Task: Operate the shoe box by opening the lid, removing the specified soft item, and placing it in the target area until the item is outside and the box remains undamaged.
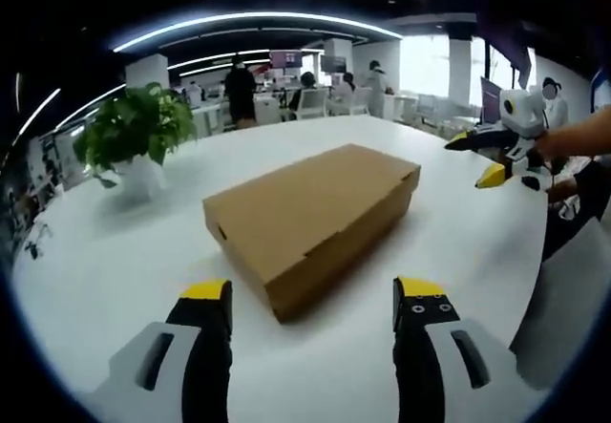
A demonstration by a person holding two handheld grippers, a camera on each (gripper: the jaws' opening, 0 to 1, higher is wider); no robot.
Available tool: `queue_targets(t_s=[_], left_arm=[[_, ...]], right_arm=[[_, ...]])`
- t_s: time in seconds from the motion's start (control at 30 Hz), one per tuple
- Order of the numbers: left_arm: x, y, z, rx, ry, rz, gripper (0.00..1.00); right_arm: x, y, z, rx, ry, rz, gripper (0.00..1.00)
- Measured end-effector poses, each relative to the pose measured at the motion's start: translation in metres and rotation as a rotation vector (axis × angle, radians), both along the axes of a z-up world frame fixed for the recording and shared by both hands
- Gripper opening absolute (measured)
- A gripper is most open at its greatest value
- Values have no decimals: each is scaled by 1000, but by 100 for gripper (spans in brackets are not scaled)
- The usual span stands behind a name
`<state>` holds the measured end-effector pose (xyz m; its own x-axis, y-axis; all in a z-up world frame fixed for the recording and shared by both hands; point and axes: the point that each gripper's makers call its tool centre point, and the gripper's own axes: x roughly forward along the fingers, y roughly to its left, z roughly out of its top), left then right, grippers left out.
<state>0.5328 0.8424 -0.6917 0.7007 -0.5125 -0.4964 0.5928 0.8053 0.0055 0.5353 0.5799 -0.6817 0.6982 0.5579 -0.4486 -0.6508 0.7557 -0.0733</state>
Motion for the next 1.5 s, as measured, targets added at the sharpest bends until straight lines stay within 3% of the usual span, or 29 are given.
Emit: queue_targets(t_s=[0.2,0.53,0.83,1.0,1.27,1.5], left_arm=[[11,2,-7,11,0,24,62],[26,1,-17,12,9,59,56],[32,-1,-26,5,29,97,51],[34,-2,-27,4,34,110,49],[38,3,-28,-11,40,144,41],[41,3,-29,-20,42,161,41]], right_arm=[[14,0,-4,-22,-3,6,59],[32,0,-17,-65,35,24,54],[50,2,-25,-23,89,-15,47],[52,9,-36,-55,114,7,47],[58,21,-41,-49,130,20,46],[68,25,-44,-38,135,6,40]])
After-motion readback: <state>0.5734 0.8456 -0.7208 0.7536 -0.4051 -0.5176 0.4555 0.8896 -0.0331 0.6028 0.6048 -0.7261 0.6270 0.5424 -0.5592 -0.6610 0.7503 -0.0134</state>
